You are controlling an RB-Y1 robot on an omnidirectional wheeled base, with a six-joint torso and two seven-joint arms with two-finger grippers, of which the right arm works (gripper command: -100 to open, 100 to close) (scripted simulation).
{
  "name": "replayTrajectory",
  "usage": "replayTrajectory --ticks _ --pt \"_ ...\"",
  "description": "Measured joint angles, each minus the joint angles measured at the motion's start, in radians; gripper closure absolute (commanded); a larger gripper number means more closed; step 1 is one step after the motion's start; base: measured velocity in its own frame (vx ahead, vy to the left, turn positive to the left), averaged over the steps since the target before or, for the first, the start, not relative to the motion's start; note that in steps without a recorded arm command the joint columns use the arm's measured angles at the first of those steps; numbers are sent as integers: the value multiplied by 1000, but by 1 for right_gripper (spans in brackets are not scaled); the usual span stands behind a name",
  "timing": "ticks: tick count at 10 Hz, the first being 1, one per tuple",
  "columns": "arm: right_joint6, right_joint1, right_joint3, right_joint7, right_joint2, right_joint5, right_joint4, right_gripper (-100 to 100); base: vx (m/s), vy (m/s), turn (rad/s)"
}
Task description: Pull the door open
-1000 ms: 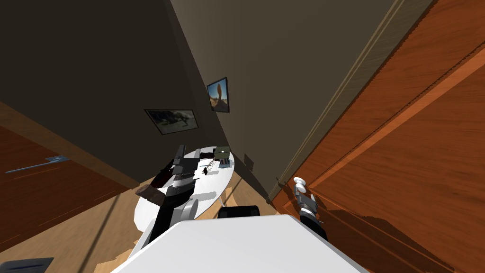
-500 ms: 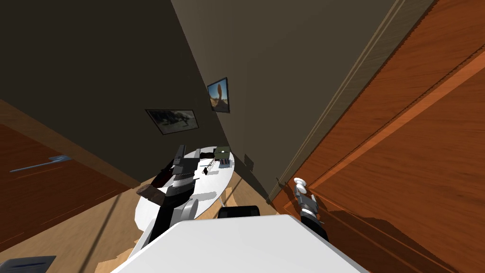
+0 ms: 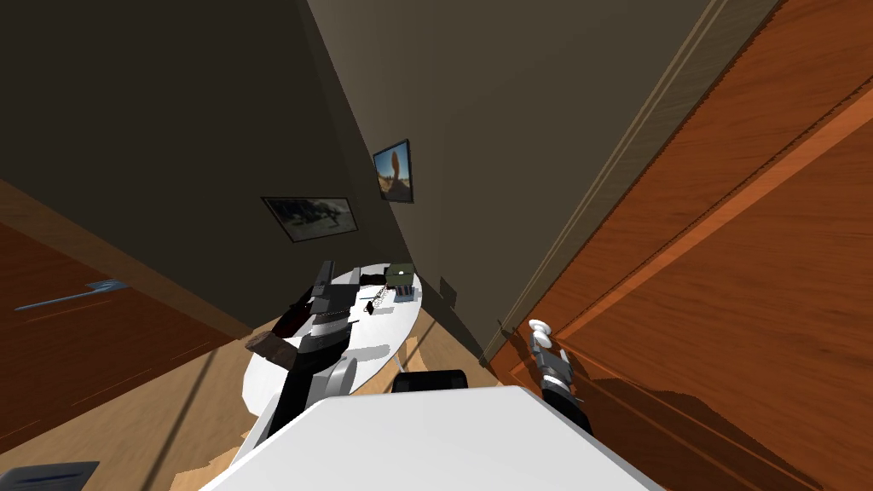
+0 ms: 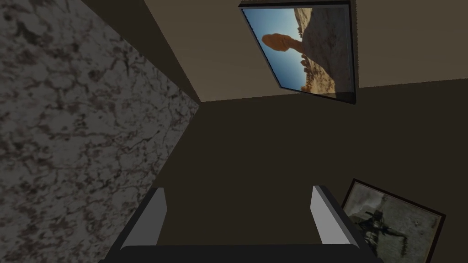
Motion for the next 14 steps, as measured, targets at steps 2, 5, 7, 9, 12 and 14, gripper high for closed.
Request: replayTrajectory --ticks 2,5,7,9,12,14 --pt "0 -4 6 -21 -8 9 13 -100 0 0 1" --pt "0 -6 6 -23 -10 10 13 -100 0 0 1" --pt "0 -5 7 -23 -9 10 14 -100 2 -3 8" --pt "0 -5 7 -23 -9 10 14 -100 -2 3 -7" --pt "0 -15 10 -52 -17 39 34 -100 -3 4 -12" --pt "0 -18 11 -65 -19 48 41 -100 -5 8 -23"
